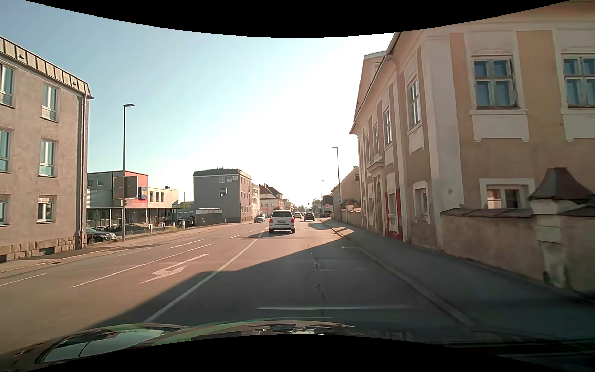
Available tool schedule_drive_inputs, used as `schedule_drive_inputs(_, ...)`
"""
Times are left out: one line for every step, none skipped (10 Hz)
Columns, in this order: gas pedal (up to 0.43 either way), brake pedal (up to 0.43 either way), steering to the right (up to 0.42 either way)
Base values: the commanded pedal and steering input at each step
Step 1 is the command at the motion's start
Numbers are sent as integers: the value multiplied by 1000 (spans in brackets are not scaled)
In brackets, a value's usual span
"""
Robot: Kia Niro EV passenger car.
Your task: Follow the waypoints while adhering to traffic rules and regulations
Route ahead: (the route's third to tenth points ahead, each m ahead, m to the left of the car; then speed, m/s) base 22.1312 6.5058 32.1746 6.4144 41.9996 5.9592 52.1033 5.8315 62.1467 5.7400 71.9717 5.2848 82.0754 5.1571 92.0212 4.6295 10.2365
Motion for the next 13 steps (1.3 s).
schedule_drive_inputs(189, 0, -21)
schedule_drive_inputs(189, 0, -22)
schedule_drive_inputs(189, 0, -22)
schedule_drive_inputs(189, 0, -22)
schedule_drive_inputs(189, 0, -22)
schedule_drive_inputs(197, 0, -22)
schedule_drive_inputs(197, 0, -22)
schedule_drive_inputs(197, 0, -21)
schedule_drive_inputs(197, 0, -21)
schedule_drive_inputs(197, 0, -20)
schedule_drive_inputs(197, 0, -19)
schedule_drive_inputs(197, 0, -19)
schedule_drive_inputs(197, 0, -18)
